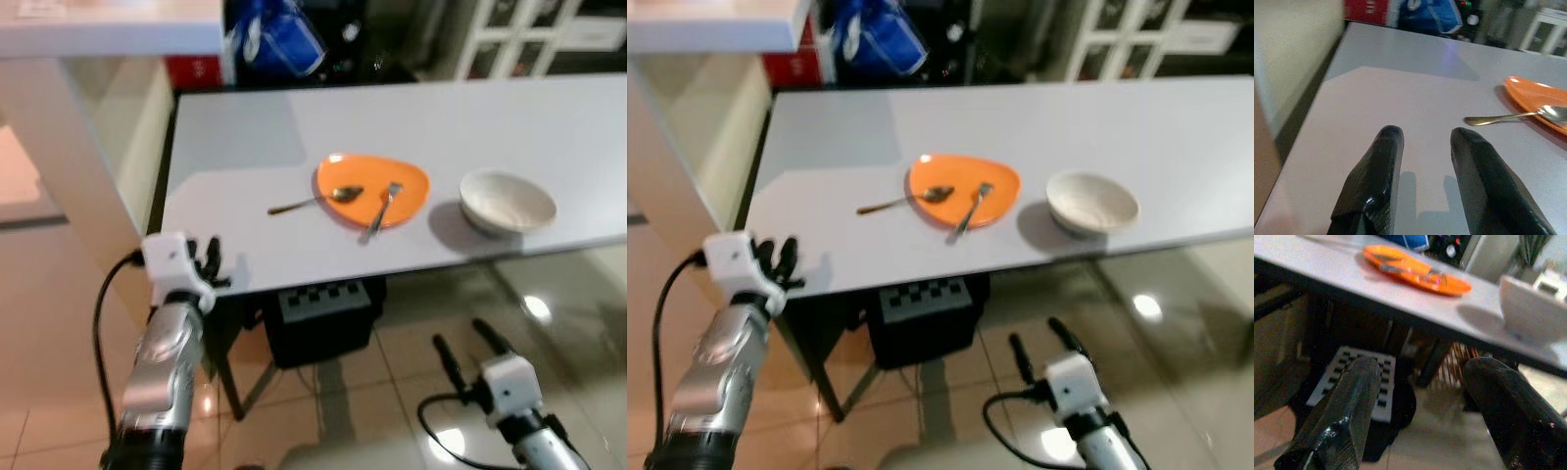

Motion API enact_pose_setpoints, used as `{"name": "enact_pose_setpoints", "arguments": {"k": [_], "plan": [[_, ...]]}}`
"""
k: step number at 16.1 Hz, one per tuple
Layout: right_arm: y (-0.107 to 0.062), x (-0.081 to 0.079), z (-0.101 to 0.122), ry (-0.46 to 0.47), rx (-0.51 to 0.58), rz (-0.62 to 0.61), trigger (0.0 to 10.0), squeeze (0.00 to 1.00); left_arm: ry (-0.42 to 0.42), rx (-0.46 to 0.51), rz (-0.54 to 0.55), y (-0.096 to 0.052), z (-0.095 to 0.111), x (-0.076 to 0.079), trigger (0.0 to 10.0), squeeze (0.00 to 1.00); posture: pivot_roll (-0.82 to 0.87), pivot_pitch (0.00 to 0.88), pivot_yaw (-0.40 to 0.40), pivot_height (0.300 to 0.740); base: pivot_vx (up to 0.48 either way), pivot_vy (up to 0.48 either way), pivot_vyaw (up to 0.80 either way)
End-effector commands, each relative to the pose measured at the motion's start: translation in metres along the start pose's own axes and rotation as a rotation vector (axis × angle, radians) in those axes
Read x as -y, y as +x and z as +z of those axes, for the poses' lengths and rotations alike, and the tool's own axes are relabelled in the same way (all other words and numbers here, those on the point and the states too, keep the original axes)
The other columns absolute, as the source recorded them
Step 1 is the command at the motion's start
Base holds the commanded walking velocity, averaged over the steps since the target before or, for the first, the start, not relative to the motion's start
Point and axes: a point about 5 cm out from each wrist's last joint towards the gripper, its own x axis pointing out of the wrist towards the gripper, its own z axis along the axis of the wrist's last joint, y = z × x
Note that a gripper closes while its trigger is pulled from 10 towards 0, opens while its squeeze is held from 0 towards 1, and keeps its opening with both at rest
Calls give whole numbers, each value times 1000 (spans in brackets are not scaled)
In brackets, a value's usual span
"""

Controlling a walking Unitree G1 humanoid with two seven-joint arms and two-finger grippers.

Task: Setting the table

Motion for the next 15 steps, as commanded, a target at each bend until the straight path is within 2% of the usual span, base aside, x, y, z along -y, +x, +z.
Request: {"name": "enact_pose_setpoints", "arguments": {"k": [1, 3, 4, 5, 6, 7, 12, 15], "plan": [[2, -2, 2, 5, 6, 17, 10000, 0, 19, -21, 10, 0, -2, -2, 10000, 0, 50, 28, -2, 740, 0, 480, 0], [2, -1, 2, 4, 4, 21, 10000, 0, 50, -42, 2, 1, -4, -1, 10000, 0, 47, 29, -3, 740, 0, 480, 0], [2, -1, 2, 4, 3, 22, 10000, 0, 60, -47, 3, 1, -4, -1, 10000, 0, 47, 29, -3, 740, 0, 0, 0], [2, -1, 2, 3, 2, 26, 10000, 0, 27, -45, -12, 2, -4, 2, 10000, 0, 46, 28, -4, 740, 454, 0, 0], [2, 0, 2, 3, 1, 27, 10000, 0, 44, -41, -22, 2, -3, 3, 10000, 0, 46, 28, -4, 740, 480, 0, 0], [2, 0, 2, 3, 1, 31, 10000, 0, 102, -49, -42, 3, -3, 7, 10000, 0, 46, 28, -4, 740, 461, 0, 0], [2, 2, 1, 5, -4, 34, 10000, 0, 158, -45, -78, 6, -1, 15, 10000, 0, 38, 27, 1, 740, 340, -327, 0], [3, 3, 1, 3, -3, 25, 10000, 0, 199, -30, -97, 9, 4, 18, 10000, 0, 28, 27, 11, 740, 0, 0, 0]]}}
